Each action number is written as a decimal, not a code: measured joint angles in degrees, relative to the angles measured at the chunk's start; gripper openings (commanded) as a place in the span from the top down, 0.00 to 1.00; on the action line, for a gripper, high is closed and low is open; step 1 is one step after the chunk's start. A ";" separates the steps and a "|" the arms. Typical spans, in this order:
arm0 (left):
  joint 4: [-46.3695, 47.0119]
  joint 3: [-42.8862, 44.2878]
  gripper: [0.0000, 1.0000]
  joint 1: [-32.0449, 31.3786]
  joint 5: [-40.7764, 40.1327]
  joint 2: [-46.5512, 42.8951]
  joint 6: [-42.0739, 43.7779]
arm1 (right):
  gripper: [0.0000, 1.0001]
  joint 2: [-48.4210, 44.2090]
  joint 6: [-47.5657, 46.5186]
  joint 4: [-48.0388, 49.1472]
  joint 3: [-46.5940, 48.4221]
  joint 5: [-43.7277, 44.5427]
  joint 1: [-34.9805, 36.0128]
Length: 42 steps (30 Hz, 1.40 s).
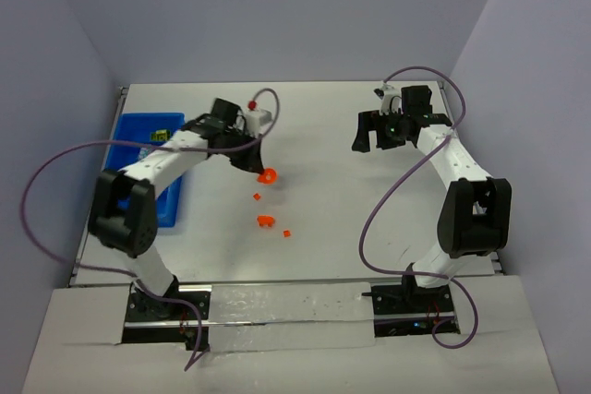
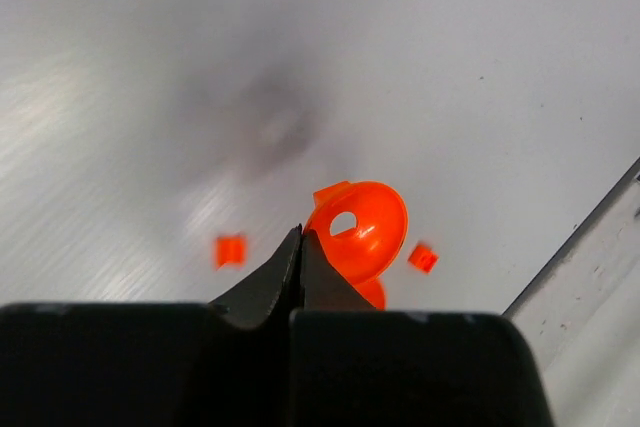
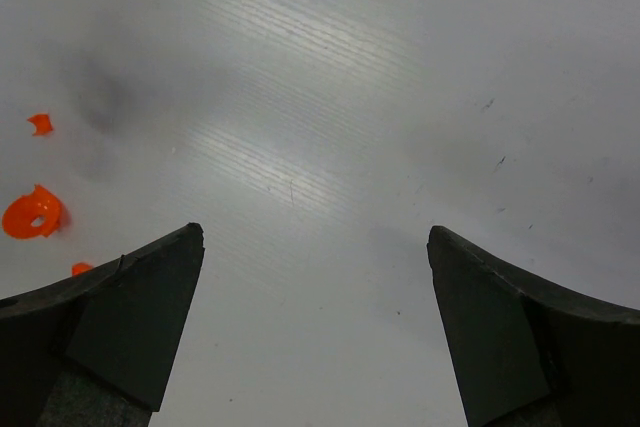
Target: Sort the legos into containers by color
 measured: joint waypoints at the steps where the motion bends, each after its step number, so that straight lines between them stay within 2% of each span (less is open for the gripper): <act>1: -1.22 -0.46 1.00 2.78 0.54 -3.29 1.23 | 0.00 0.00 0.00 -0.01 0.00 -0.23 0.02; 6: -7.36 -1.02 1.00 15.68 3.01 -17.21 8.50 | 0.00 0.00 -0.04 -0.48 0.04 -0.59 0.70; 9: -12.51 -1.47 1.00 25.70 4.48 -22.85 14.54 | 0.00 0.00 -0.39 -1.04 0.38 -0.12 2.10; 14: -22.01 -1.92 1.00 45.27 4.69 -24.15 25.11 | 0.00 0.00 -1.43 -1.76 1.09 1.86 6.18; 19: -26.84 -4.87 1.00 54.99 1.82 -24.18 33.65 | 0.00 0.22 -2.41 -2.85 2.28 3.15 8.99; 22: -27.25 -7.92 1.00 58.10 -1.21 -24.34 36.36 | 0.00 0.59 -2.70 -3.08 3.24 3.40 9.31; 28: -25.14 -13.20 1.00 58.29 -6.26 -24.90 37.46 | 0.00 0.61 -3.14 -3.51 3.32 4.01 9.40; 38: -18.69 -13.12 1.00 58.29 -8.48 -21.95 34.71 | 0.00 0.62 -3.26 -3.61 3.32 4.18 9.40; 42: -17.89 -12.68 0.88 58.06 -8.48 -21.08 33.91 | 0.00 0.72 -3.26 -3.60 3.32 4.18 9.40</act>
